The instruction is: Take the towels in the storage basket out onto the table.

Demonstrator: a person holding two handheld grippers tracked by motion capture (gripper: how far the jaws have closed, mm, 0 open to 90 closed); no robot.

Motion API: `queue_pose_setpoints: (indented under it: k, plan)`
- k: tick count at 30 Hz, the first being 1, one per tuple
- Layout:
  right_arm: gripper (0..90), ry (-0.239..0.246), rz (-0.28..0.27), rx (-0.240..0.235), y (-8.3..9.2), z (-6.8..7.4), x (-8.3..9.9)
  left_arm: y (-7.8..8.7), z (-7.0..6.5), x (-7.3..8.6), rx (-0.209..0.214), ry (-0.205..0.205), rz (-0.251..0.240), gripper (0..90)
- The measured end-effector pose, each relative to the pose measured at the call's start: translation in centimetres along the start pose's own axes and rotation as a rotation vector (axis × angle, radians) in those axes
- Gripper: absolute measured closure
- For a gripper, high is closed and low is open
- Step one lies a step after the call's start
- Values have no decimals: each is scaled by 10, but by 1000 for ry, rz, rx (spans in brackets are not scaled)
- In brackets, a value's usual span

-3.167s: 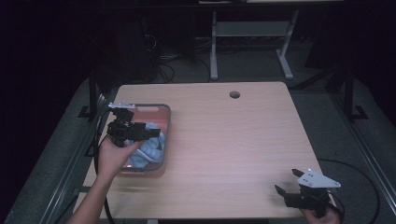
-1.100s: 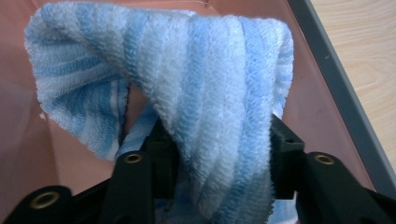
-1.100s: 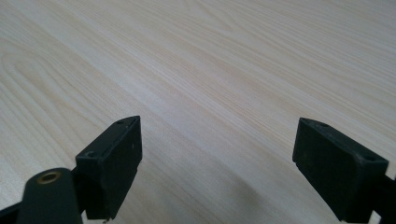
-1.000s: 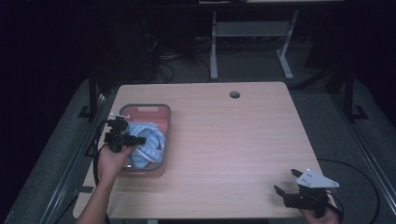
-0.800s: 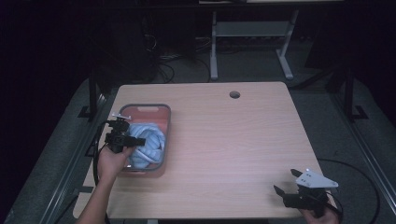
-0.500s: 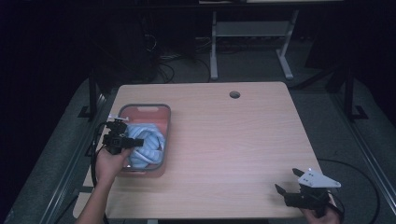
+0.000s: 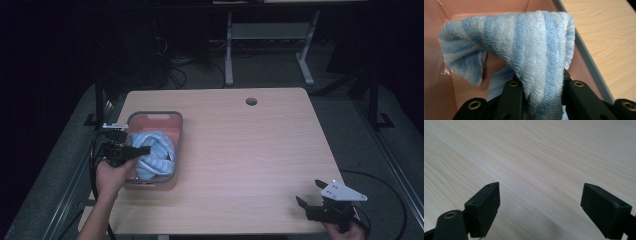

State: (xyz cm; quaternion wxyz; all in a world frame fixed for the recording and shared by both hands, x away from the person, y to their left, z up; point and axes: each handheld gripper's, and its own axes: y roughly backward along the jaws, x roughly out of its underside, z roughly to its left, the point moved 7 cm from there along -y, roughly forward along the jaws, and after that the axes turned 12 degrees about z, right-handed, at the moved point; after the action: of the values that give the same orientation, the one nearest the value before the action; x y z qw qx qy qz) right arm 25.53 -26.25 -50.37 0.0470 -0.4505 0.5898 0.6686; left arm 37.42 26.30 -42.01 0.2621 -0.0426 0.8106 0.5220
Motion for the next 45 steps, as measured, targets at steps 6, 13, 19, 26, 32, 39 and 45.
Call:
queue_pose_setpoints:
  k: [6, 13, 19, 26, 32, 39, 45]
  plan:
    - [152, 5, 1, 1, -1, 1, -1, 8, -3, -1, 44, 3, -47, 733]
    - [152, 3, 1, 0, -1, 0, -1, 17, -7, -6, 64, 0, -74, 733]
    - [152, -1, -2, 3, 0, -1, -1, 23, -11, -10, 70, -5, -86, 734]
    - [152, -3, -3, 5, 0, -1, -1, 27, -16, -15, 86, -10, -101, 733]
    - [152, -1, -6, 9, 1, -2, -1, 32, -21, -20, 94, -21, -109, 734]
    - [152, -1, -8, 9, 1, -2, -2, 40, -26, -25, 98, -30, -125, 734]
    - [152, -1, -7, 11, 1, -2, -1, 43, -30, -28, 105, -39, -129, 734]
